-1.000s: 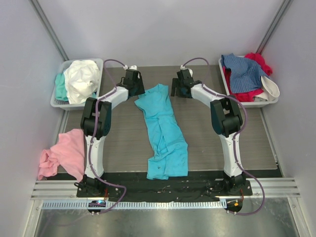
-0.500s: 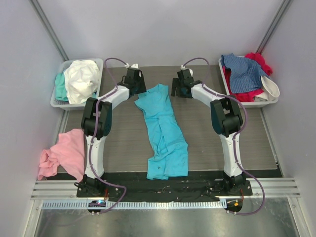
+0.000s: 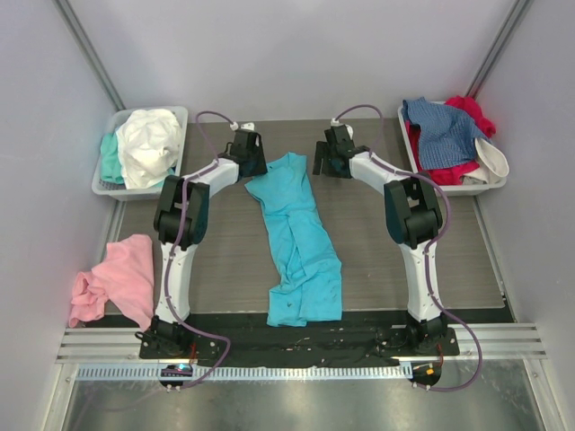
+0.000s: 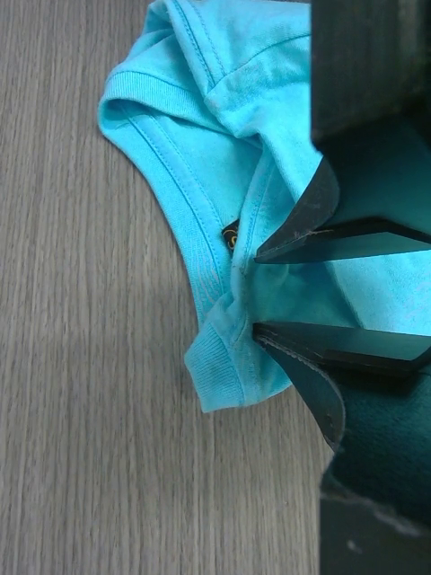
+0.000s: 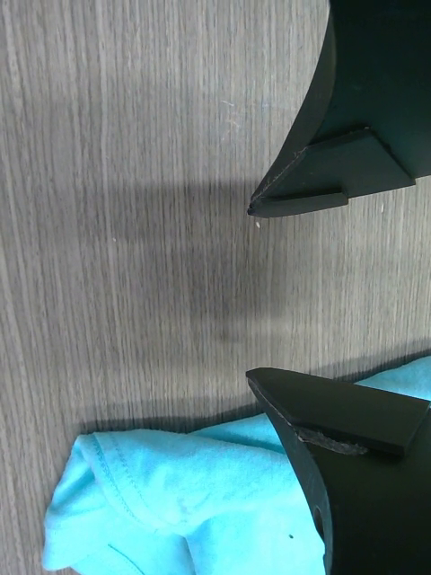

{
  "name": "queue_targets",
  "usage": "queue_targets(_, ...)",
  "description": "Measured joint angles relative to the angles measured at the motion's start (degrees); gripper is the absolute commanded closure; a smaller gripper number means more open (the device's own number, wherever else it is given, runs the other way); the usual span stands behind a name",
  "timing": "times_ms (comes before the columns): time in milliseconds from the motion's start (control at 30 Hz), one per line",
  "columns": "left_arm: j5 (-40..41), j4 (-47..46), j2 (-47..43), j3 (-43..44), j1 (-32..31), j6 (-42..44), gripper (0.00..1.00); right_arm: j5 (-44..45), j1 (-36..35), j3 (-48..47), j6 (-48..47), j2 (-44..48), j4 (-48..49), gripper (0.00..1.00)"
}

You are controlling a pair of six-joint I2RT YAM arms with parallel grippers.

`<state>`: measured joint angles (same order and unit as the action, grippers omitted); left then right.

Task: Fold and stack the t-shirts
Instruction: Fold the tshirt

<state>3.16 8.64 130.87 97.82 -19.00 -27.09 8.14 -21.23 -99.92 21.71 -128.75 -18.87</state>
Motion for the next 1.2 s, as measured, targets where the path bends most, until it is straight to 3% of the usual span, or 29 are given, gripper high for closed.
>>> queue_targets(100, 0.0, 0.0, 0.0, 0.0, 0.0, 0.0, 0.7, 0.0, 0.1, 0.0, 0.0, -0.2, 0.0, 0.24)
queue_targets(233, 0.0, 0.1, 0.0, 0.0, 0.0, -0.2, 0.94, -0.2, 0.3, 0.0, 0.0, -0.3, 0.0, 0.24)
queue_targets(300, 0.0, 0.2, 0.0, 0.0, 0.0, -0.1, 1.0, -0.3, 0.4, 0.0, 0.0, -0.3, 0.0, 0.24)
queue_targets(567, 0.0, 0.2, 0.0, 0.0, 0.0, 0.0, 1.0, -3.8, 1.0, -1.5, 0.0, -1.4, 0.7, 0.24)
queue_targets(867, -0.2, 0.2, 0.0, 0.0, 0.0, 0.0, 1.0, -20.0, 2.9, -4.2, 2.5, -4.4, 6.5, 0.24)
queue_targets(1200, -0.2, 0.2, 0.1, 0.0, 0.0, 0.0, 1.0, -30.0, 3.6, -6.7, 4.6, -8.3, 10.6, 0.25)
